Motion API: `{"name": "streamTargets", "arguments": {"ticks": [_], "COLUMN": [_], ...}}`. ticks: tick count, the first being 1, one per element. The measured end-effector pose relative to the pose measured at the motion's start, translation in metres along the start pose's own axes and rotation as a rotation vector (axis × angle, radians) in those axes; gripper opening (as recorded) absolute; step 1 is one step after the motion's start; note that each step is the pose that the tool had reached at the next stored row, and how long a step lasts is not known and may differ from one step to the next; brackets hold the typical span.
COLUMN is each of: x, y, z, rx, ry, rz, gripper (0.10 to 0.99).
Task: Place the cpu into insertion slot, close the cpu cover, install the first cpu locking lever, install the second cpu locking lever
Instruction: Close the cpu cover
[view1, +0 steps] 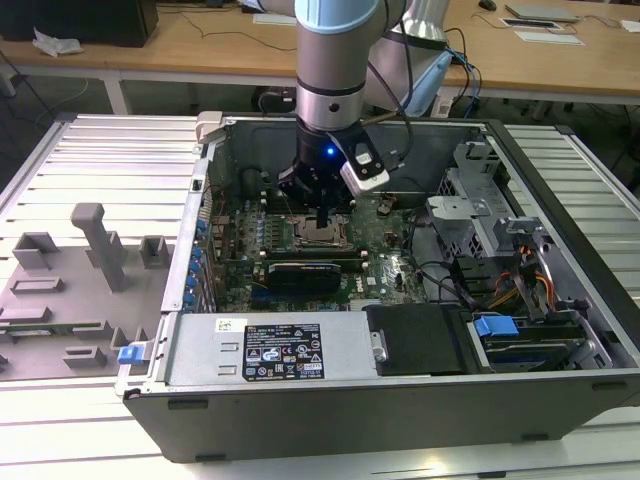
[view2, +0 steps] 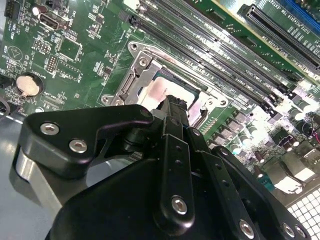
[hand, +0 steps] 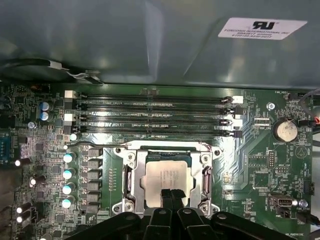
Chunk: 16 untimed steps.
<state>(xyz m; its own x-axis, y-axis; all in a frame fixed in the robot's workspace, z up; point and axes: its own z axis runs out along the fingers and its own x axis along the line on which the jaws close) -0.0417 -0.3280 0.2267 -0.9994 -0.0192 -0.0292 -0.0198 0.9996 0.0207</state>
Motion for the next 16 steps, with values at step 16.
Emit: {"name": "streamTargets", "arguments": {"ticks": [16], "x": [0.0275], "y": [0.0004], "z": [0.0098], "rx": [-0.006], "ry": [-0.0011], "rz": [-0.011], "gripper": [0.106]}}
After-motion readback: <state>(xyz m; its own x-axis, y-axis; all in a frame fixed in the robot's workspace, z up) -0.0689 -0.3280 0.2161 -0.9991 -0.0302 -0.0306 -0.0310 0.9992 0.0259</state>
